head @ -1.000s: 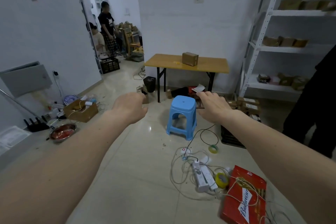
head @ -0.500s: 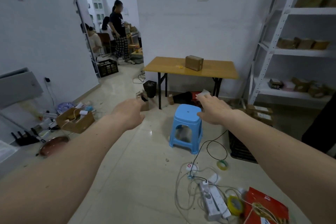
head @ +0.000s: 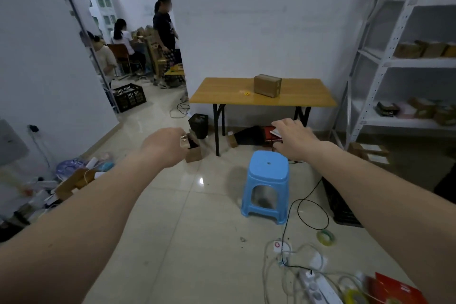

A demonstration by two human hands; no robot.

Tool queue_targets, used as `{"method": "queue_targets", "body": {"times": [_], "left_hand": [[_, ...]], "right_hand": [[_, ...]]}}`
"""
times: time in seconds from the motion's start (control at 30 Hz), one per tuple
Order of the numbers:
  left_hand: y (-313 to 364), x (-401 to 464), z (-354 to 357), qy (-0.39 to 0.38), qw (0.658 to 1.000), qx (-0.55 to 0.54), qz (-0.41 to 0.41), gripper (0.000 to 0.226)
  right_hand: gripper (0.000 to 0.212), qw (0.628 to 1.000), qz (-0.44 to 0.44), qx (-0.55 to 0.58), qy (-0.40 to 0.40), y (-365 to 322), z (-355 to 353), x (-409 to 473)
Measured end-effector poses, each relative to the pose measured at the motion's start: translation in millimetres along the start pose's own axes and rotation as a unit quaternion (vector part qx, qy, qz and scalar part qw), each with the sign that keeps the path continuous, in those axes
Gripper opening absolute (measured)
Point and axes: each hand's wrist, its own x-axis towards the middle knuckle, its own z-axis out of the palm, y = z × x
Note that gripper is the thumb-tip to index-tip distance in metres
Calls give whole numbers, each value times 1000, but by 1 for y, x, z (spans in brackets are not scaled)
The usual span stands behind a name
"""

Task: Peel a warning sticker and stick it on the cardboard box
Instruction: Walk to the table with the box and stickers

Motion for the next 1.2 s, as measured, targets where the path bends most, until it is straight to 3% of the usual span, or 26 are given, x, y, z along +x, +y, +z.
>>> {"method": "queue_targets", "body": {"times": [0.27,0.67,0.83,1.03,1.2], "left_hand": [[-25,125,26,-4,999,0,34,36],[-22,373,32,0,999,23,49,48],[-32,454,51,-42,998,15,52,52],[-46,570,55,-28,994,29,102,44],[-66,673,51,-41,989,38,136,50]], "right_hand": [[57,1000,4,23,-9,-13,34,126],[58,999,33,37,-9,20,41,352],[60,998,30,49,-31,16,54,425],[53,997,61,16,-32,14,69,520],[56,996,92,9,-18,-3,65,616]]}}
